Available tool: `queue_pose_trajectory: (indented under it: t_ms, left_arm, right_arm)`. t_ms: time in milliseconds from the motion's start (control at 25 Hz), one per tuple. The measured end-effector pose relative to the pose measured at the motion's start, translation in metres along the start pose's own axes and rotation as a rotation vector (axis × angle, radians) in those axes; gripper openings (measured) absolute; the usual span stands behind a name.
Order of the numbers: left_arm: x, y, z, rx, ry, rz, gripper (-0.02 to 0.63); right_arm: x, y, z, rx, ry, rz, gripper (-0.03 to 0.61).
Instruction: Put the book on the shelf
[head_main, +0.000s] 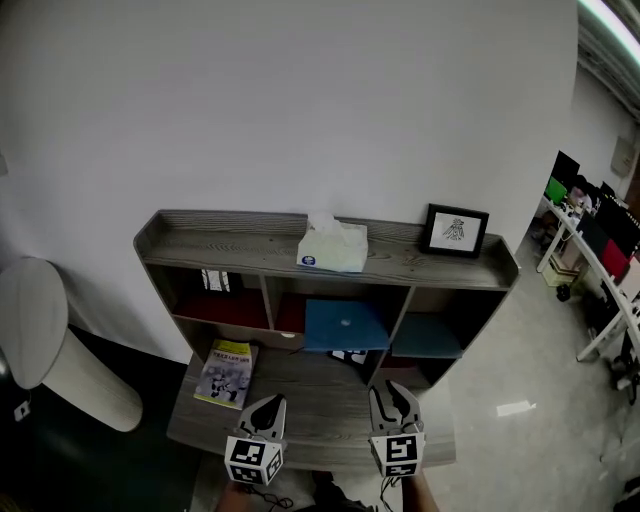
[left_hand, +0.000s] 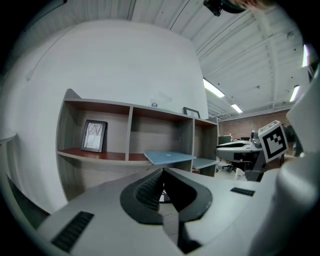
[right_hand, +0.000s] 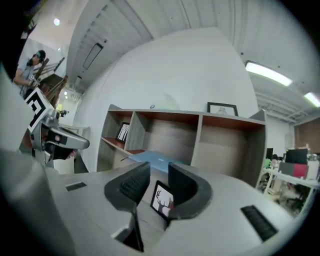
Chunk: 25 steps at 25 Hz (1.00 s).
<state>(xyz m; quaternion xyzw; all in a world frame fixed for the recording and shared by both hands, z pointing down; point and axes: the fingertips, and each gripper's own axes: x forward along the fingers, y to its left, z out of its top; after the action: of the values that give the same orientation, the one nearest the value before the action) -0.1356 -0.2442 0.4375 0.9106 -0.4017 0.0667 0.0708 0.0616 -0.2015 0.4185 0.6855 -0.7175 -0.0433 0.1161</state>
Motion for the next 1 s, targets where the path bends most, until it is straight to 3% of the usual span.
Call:
queue_pose_trajectory:
  t_ms: [120,280,600,1000]
  left_arm:
    - [-0.015,-0.016,-0.001,0.018,-0.004,-0.037,0.006]
    - [-0.032,-0.037,-0.002,0.031,-0.011,-0.089,0.006]
    - [-0.063,-0.076,-0.003,0.062,-0.017,-0.191,0.006]
    - [-0.084,-0.099,0.000,0.101,-0.033,-0.254,0.006]
  right_arm:
    - [-0.028,0.001,-0.011,0.090,0.002,-0.034,0.093]
    - [-0.065,0.003,-0.018,0.155,-0.003,-0.068,0.075]
    - [-0.134,0.006,-0.023,0.201,-0.014,-0.171,0.044]
    - [-0.184,0.018,-0.031,0.190,-0.011,-0.213,0.040]
